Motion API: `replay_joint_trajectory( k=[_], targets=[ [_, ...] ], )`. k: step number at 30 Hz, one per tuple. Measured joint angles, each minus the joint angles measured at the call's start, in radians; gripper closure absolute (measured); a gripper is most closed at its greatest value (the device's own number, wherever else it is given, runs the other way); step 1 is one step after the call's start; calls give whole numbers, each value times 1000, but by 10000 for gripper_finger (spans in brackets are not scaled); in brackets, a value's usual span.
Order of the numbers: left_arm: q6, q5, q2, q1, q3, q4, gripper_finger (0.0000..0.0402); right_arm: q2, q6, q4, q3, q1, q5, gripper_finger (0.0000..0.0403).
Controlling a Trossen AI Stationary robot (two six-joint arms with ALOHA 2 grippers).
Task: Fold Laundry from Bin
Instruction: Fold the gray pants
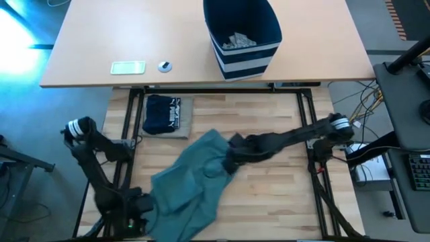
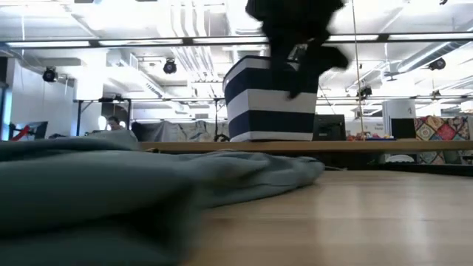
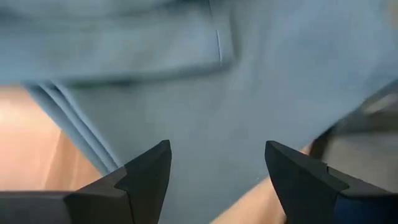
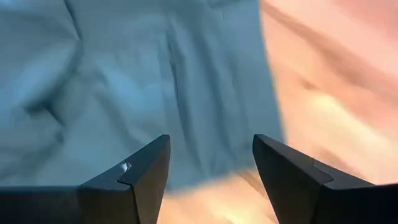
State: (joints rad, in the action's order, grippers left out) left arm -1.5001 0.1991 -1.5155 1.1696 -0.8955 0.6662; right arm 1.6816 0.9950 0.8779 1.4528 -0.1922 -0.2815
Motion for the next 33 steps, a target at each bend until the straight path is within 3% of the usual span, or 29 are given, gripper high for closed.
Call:
replay_joint_trajectory(
  k=[5, 9, 14, 22, 25, 28, 33],
  targets=[
    [-176, 154, 105, 73, -2, 26, 157, 96, -113, -423, 0, 59, 117, 177],
    [-178, 181, 113, 101, -2, 0, 157, 189, -352, -721, 57, -31, 159, 178],
    [-120, 179, 48, 111, 2, 0, 157, 406, -724, -701, 284, -178, 96, 182],
    [-105, 142, -65, 108, 2, -16, 157, 747, -750, -494, 754, -217, 51, 184],
    [-105, 102, -95, 108, 2, -27, 157, 859, -832, -469, 904, -200, 101, 184],
    [-108, 72, -116, 107, 2, -47, 157, 871, -836, -568, 858, -182, 174, 184],
    [-110, 39, -130, 107, 2, -69, 157, 879, -857, -547, 833, -166, 181, 184]
  ],
)
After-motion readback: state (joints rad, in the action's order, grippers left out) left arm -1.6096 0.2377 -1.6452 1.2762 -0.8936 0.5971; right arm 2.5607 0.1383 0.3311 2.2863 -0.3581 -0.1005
